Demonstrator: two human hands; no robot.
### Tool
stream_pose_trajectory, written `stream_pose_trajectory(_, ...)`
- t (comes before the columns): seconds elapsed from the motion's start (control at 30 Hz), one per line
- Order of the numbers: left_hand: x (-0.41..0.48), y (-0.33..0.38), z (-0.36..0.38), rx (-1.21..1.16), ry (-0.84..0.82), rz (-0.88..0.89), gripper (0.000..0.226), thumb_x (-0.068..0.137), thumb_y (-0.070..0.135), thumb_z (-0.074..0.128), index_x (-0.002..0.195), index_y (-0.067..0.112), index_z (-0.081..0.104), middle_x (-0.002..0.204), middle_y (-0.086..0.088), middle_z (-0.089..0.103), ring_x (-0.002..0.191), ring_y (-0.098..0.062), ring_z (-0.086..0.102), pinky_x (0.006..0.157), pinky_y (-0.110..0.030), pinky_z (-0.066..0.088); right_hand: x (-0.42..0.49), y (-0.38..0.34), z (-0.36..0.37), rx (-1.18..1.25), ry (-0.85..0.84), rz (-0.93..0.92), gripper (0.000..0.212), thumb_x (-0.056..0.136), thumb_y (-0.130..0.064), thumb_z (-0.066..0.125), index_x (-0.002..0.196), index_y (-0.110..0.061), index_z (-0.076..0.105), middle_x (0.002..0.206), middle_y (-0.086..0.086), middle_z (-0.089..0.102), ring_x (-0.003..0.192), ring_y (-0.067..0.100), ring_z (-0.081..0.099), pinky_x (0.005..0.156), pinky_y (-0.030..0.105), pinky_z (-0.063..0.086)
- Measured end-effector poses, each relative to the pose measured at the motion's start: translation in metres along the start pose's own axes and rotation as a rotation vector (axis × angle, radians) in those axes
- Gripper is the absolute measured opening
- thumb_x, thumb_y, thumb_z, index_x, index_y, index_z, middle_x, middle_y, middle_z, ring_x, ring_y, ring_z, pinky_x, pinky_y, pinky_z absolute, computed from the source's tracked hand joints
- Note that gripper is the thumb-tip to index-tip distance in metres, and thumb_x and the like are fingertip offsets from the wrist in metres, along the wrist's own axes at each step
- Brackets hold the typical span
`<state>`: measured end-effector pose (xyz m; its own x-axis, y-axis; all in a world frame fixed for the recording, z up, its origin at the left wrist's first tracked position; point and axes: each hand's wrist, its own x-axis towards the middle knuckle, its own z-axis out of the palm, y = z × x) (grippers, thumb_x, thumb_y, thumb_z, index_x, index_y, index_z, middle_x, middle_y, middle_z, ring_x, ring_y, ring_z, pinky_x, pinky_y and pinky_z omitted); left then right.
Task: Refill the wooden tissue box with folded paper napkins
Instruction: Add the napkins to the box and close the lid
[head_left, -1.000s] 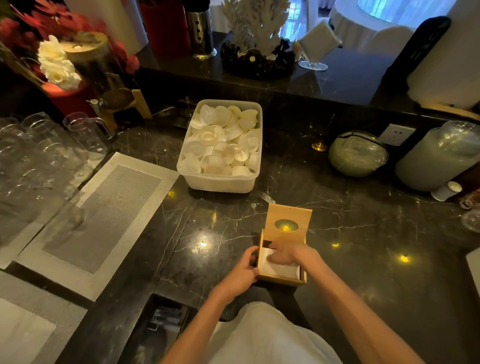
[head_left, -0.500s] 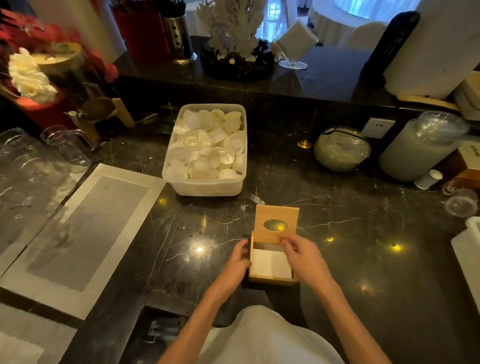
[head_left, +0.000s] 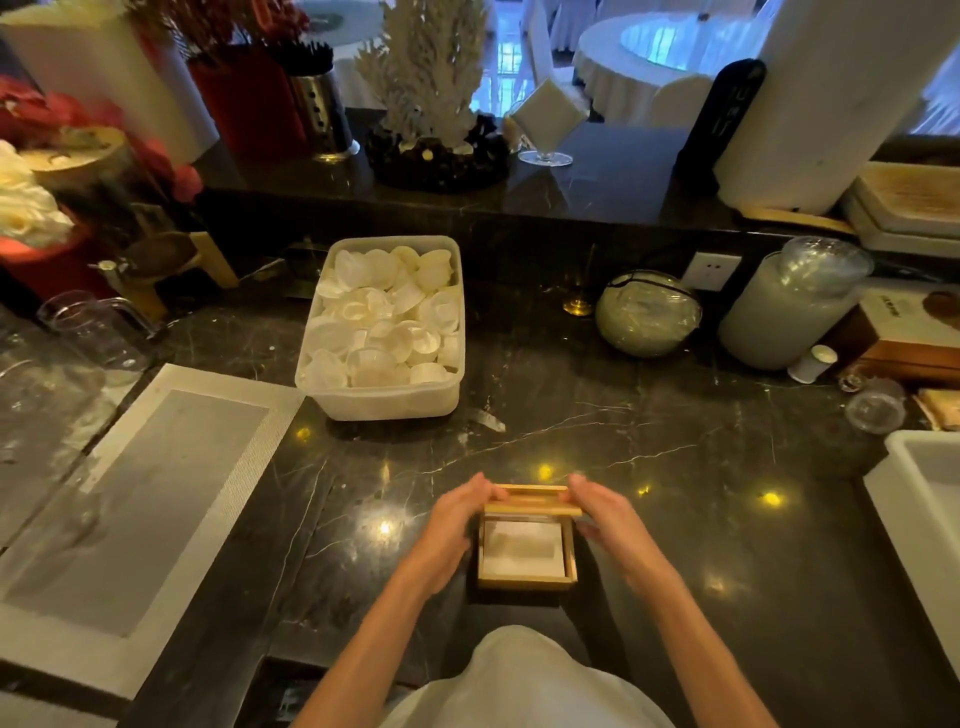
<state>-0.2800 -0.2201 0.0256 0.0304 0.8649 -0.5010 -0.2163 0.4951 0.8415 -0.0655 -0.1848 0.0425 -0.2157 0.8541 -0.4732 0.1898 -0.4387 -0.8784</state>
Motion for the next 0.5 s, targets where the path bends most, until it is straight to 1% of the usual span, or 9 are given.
stream_pose_trajectory(0.03,-0.004,-0.008,-0.003,0.060,-0.023,0.024,0.022,0.099,0.022,0.054,0.115,0.019,0.070,0.154,-0.002,0.039,0.142,-0.023,0.035,0.113,-0.049,0.037,0.000,0.007,0.000,-0.118,-0.015,-0.041,0.026,0.093,-0.037,0.061,0.093,-0.014,0.073,0.128,-0.015,0.056,0.137,0.018,0.041,0.110,0.036,0.030)
stream_pose_trajectory(0.07,-0.006,-0.016,-0.006,0.100,-0.045,0.040,0.035,0.096,0.011,0.058,0.126,0.028,0.062,0.155,-0.001,0.037,0.139,-0.022,0.039,0.107,-0.041,0.046,0.001,0.015,0.000,-0.219,-0.023,-0.061,0.012,0.090,-0.026,0.067,0.095,-0.015,0.071,0.133,-0.016,0.050,0.140,0.018,0.037,0.110,0.034,0.028)
stream_pose_trajectory(0.13,-0.013,-0.031,-0.008,0.149,-0.063,0.050,0.066,0.094,0.001,0.058,0.140,0.045,0.041,0.155,0.003,0.034,0.138,-0.015,0.040,0.101,-0.032,0.049,0.001,0.030,0.005,-0.368,-0.008,-0.070,0.014,0.088,-0.016,0.070,0.099,-0.023,0.067,0.146,-0.007,0.041,0.144,0.020,0.031,0.112,0.033,0.026)
stream_pose_trajectory(0.17,-0.014,-0.036,-0.006,0.174,-0.051,0.058,0.074,0.094,-0.001,0.056,0.142,0.050,0.032,0.156,0.006,0.032,0.139,-0.013,0.036,0.101,-0.029,0.047,0.000,0.034,0.009,-0.425,0.024,-0.075,0.017,0.088,-0.016,0.070,0.099,-0.028,0.064,0.152,-0.005,0.037,0.146,0.020,0.028,0.114,0.034,0.026)
stream_pose_trajectory(0.23,-0.013,-0.047,-0.005,0.192,-0.036,0.082,0.079,0.096,0.000,0.053,0.137,0.062,0.026,0.156,0.009,0.030,0.139,-0.009,0.033,0.098,-0.023,0.044,-0.001,0.036,0.016,-0.562,0.098,-0.131,0.022,0.089,-0.020,0.069,0.097,-0.038,0.059,0.158,-0.005,0.029,0.149,0.018,0.021,0.117,0.039,0.024)
stream_pose_trajectory(0.3,-0.011,-0.051,-0.004,0.201,-0.023,0.091,0.081,0.096,0.002,0.052,0.128,0.073,0.027,0.154,0.012,0.030,0.138,-0.008,0.033,0.096,-0.021,0.044,0.000,0.035,0.021,-0.692,0.151,-0.257,0.019,0.090,-0.026,0.067,0.095,-0.042,0.058,0.160,-0.007,0.027,0.151,0.016,0.012,0.118,0.043,0.020)
stream_pose_trajectory(0.37,-0.009,-0.053,-0.005,0.227,-0.029,0.084,0.083,0.096,0.003,0.052,0.124,0.077,0.026,0.152,0.014,0.030,0.135,-0.006,0.035,0.091,-0.020,0.046,0.003,0.031,0.029,-0.853,0.168,-0.374,0.010,0.091,-0.033,0.064,0.097,-0.042,0.064,0.160,-0.007,0.027,0.152,0.017,0.003,0.119,0.045,0.016)
stream_pose_trajectory(0.43,-0.007,-0.053,-0.006,0.252,-0.031,0.093,0.083,0.096,0.002,0.052,0.128,0.074,0.024,0.154,0.012,0.030,0.136,-0.008,0.035,0.098,-0.025,0.046,0.008,0.026,0.040,-1.067,0.112,-0.428,0.015,0.093,-0.038,0.059,0.103,-0.038,0.070,0.163,-0.002,0.021,0.152,0.022,-0.007,0.120,0.048,0.013)
stream_pose_trajectory(0.5,-0.006,-0.054,-0.006,0.256,-0.038,0.094,0.083,0.096,0.001,0.052,0.132,0.069,0.023,0.158,0.009,0.028,0.140,-0.010,0.033,0.107,-0.032,0.042,0.013,0.021,0.052,-1.271,0.006,-0.405,0.022,0.093,-0.036,0.060,0.112,-0.034,0.070,0.166,0.005,0.007,0.149,0.030,-0.019,0.121,0.052,0.004)
